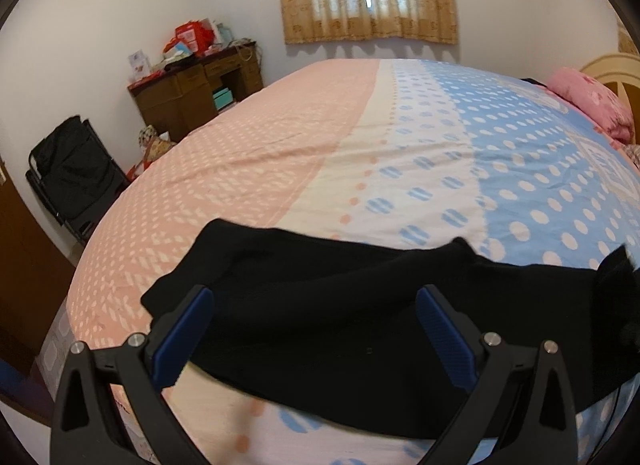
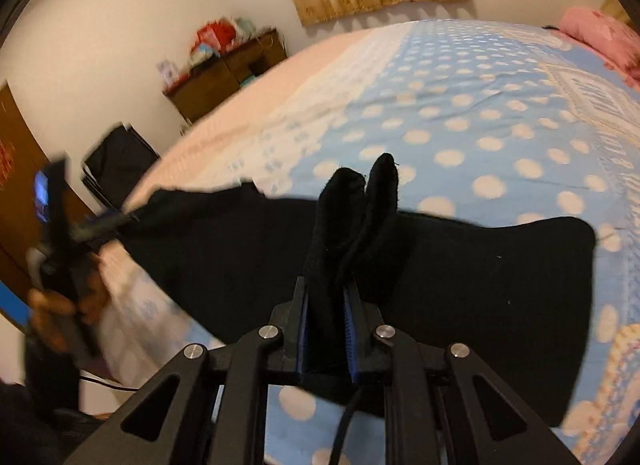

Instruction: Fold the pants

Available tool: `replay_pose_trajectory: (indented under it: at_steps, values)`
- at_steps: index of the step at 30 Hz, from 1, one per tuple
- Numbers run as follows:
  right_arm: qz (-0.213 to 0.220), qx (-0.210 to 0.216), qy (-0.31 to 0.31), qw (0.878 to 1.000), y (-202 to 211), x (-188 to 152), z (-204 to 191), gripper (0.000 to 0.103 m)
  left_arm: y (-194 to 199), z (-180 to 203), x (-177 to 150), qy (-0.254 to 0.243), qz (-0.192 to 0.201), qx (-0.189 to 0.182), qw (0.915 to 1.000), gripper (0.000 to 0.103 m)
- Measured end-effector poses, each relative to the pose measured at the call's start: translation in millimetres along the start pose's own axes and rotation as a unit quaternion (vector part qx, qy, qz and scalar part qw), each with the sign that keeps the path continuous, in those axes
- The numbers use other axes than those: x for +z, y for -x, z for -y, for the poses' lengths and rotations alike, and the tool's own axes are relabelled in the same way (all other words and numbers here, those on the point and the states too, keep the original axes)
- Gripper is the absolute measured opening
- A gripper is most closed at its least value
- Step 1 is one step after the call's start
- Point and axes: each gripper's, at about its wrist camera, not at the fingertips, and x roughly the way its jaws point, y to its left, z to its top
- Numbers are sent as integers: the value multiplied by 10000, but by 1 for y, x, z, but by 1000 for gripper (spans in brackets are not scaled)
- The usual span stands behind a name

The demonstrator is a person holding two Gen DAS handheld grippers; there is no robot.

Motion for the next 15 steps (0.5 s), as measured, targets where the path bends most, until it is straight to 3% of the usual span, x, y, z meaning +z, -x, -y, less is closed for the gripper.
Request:
replay_pose_trajectory:
  at_steps: [3, 5, 7, 9, 12, 15]
  values:
    - [-156, -383, 239, 9989, -27, -9, -12, 22, -6, -9, -1, 115, -66, 3, 9999, 103]
    - [-147, -394, 327, 9986, -33, -15, -11, 37, -7, -12, -2, 146, -83, -4, 9999, 103]
    - [-116, -207, 379, 9990, -31, -16, -17, 62, -9, -15, -3, 176, -100, -26, 9998, 103]
    - [-125, -41, 405, 9991, -25, -17, -23, 66, -9, -16, -3, 197, -108, -60, 9997, 103]
    - [-90, 659, 315, 9973, -9, -17, -36, 66, -9, -16, -3, 187, -101, -97, 9997, 103]
    - [-289, 2096, -274, 9770, 21, -20, -49, 66, -6, -15, -3, 175, -68, -131, 9997, 103]
